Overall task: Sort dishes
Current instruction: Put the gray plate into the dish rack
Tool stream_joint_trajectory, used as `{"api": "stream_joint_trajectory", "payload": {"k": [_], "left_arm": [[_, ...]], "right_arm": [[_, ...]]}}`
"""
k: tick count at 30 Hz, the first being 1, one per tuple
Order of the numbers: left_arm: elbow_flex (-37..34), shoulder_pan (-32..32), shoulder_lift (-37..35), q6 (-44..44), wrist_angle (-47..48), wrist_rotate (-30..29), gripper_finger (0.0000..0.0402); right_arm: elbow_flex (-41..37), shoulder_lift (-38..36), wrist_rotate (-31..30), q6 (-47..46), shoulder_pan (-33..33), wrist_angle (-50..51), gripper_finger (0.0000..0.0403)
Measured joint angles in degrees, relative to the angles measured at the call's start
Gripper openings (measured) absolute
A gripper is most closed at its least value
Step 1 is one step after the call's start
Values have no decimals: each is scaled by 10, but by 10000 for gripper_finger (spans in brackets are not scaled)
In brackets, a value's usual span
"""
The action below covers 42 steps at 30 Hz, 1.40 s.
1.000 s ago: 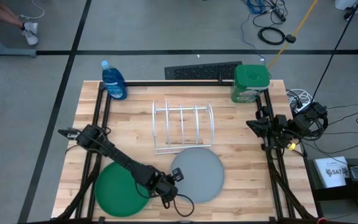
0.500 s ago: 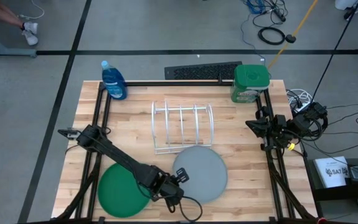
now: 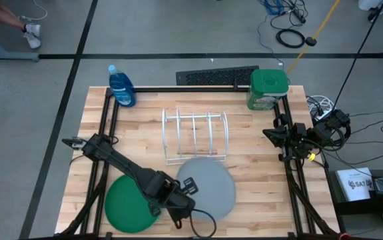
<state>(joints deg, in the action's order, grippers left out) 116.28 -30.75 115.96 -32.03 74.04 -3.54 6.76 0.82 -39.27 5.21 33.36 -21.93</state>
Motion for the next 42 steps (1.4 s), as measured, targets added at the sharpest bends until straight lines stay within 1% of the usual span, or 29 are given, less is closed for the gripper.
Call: {"api": "stream_joint_trajectory", "payload": {"k": [5,7,8,9,11,12,15,18,23,30,36,38,42], "left_arm": [[128,0,-1,33,133,-3,0],[181,0,-1,49,165,8,0],[189,1,-9,61,154,19,0],[180,1,-31,65,142,35,0],[180,7,-62,60,144,80,0],[184,9,-77,64,150,86,0],[186,14,-116,101,150,79,0],[186,18,-154,107,118,67,0],[186,16,-212,104,47,31,0],[186,16,-247,109,-13,-65,0],[186,17,-237,138,-23,-143,0],[186,22,-227,164,-41,-164,0],[176,37,-198,228,-89,-184,0]], "right_arm": [[0,0,0,0,0,0,11],[0,0,0,0,0,0,11],[0,0,0,0,0,0,11],[0,0,0,0,0,0,11],[0,0,0,0,0,0,11],[0,0,0,0,0,0,11],[0,0,1,0,0,1,11],[0,0,1,0,0,1,11],[0,0,1,0,0,1,11],[0,0,1,0,0,2,11],[0,0,0,0,0,2,11],[0,0,0,0,0,2,11],[0,0,0,0,0,2,11]]}}
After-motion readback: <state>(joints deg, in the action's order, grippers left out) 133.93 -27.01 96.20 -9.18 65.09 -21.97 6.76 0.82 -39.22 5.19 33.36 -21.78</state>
